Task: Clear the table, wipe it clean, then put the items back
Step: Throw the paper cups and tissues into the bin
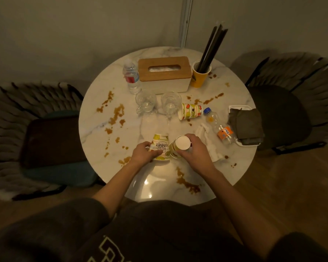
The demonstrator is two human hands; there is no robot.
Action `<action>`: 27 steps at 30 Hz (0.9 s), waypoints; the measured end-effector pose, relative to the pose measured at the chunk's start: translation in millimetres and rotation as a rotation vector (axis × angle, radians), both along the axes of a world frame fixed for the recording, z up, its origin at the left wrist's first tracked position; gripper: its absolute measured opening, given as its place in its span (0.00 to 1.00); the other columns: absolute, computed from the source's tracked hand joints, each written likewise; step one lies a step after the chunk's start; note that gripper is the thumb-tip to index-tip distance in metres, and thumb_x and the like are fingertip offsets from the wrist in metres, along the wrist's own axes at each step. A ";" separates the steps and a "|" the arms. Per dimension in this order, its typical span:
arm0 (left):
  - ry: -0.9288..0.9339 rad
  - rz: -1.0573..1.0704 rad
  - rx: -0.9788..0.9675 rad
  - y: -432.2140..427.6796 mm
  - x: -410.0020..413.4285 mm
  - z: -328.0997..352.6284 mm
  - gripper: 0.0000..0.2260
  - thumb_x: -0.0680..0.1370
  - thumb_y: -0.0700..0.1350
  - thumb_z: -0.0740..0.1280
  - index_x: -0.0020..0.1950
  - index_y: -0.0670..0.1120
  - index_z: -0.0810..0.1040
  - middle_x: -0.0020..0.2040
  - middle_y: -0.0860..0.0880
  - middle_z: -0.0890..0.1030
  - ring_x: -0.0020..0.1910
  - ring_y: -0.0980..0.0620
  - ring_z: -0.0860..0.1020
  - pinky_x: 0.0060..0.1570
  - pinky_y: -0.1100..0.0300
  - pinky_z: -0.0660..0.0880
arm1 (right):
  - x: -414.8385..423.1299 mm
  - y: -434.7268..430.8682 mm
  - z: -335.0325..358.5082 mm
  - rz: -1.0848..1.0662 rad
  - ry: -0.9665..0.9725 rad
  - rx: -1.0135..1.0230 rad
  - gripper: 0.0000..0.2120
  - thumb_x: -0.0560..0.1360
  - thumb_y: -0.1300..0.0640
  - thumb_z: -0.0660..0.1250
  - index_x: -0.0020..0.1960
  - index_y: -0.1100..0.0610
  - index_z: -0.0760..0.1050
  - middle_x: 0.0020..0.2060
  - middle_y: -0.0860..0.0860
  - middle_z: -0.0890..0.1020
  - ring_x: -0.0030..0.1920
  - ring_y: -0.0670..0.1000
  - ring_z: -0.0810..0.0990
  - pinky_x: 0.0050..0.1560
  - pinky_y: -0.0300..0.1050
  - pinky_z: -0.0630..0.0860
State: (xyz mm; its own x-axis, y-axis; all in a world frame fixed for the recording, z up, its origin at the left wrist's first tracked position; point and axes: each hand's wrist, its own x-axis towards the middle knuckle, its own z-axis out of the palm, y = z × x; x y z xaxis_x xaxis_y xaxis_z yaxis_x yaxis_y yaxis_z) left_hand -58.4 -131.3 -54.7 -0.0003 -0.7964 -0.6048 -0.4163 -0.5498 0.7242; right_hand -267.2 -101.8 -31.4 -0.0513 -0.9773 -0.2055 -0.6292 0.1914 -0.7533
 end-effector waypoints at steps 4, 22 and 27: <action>0.063 0.076 -0.020 46.8 20.1 7.4 0.17 0.71 0.44 0.76 0.57 0.43 0.78 0.51 0.45 0.84 0.44 0.51 0.83 0.43 0.57 0.81 | 15.5 28.3 9.0 0.028 -0.038 -0.026 0.23 0.70 0.49 0.75 0.62 0.51 0.72 0.56 0.49 0.76 0.54 0.48 0.75 0.54 0.43 0.73; 0.214 0.523 0.137 255.4 205.6 10.2 0.19 0.72 0.43 0.74 0.62 0.44 0.76 0.50 0.48 0.85 0.45 0.52 0.84 0.48 0.57 0.80 | 197.5 128.8 3.4 0.369 -0.188 0.220 0.22 0.71 0.53 0.76 0.61 0.51 0.71 0.55 0.47 0.79 0.55 0.48 0.79 0.55 0.43 0.79; 0.201 0.567 0.234 309.1 269.0 -17.0 0.20 0.72 0.42 0.74 0.62 0.42 0.75 0.50 0.47 0.84 0.41 0.54 0.83 0.34 0.64 0.78 | 253.0 160.0 -22.1 0.400 -0.155 0.246 0.23 0.71 0.54 0.75 0.63 0.50 0.70 0.56 0.46 0.78 0.57 0.46 0.77 0.58 0.41 0.76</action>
State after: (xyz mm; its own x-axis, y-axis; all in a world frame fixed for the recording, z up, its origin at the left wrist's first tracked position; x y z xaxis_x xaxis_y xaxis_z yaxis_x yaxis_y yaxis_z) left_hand 210.7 177.8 -71.7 0.2504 -0.5531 -0.7946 0.1167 -0.7975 0.5919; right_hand -14.2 58.2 -53.5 0.3677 -0.8357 -0.4079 -0.5739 0.1413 -0.8067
